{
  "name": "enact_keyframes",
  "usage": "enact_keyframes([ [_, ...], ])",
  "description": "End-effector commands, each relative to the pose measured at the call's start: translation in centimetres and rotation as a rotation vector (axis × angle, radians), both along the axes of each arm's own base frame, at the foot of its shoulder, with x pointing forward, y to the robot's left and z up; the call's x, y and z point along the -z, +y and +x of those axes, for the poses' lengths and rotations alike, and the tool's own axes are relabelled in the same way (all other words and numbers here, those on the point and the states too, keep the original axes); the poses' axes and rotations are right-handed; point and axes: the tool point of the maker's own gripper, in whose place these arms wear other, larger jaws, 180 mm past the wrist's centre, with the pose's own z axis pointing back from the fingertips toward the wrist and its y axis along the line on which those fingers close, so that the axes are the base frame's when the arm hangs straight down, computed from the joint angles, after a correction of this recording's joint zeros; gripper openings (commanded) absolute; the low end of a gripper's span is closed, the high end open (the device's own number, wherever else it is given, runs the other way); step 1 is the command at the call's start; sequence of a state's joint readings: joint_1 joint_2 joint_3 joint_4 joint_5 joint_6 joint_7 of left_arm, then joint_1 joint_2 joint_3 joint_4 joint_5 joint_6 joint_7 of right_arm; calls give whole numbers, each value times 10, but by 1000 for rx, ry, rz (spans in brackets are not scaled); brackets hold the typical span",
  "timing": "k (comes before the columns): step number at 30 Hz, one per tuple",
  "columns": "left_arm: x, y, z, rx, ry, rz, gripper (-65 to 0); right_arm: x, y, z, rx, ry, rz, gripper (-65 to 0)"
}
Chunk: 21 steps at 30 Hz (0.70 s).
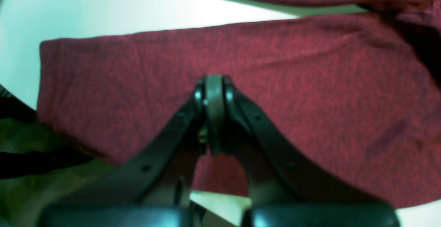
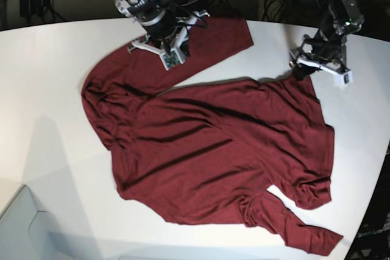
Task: Layout the t-shirt on the table in an organized manner, then fold the t-shirt properly
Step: 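Grasp the shirt shoulder edge with the left gripper and pull it outward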
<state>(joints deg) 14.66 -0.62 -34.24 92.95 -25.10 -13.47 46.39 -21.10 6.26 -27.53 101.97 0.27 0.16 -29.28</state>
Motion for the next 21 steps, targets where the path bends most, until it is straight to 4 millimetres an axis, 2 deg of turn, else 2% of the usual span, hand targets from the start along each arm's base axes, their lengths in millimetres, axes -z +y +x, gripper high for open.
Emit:
enact_keyframes([
  [1,-3,4,3,-2,-9,11,-260,-10,3,6,5,-38,22,-650],
  [10,13,6,2,-11,29,-11,-267,-10,2,6,7,-37,19,-650],
  [12,17,6,0,-13,41,-18,-330,-10,1,7,8,-37,18,-650],
  [17,35,7,-11,-19,96,-36,-616,-10,1,7,8,-37,18,-650],
  [18,38,9,-13,-17,107,-32,-650,-10,1,7,8,-37,18,-650],
  [21,40,13,-17,-20,118,-27,-640,-10,1,6,7,-37,18,-650],
])
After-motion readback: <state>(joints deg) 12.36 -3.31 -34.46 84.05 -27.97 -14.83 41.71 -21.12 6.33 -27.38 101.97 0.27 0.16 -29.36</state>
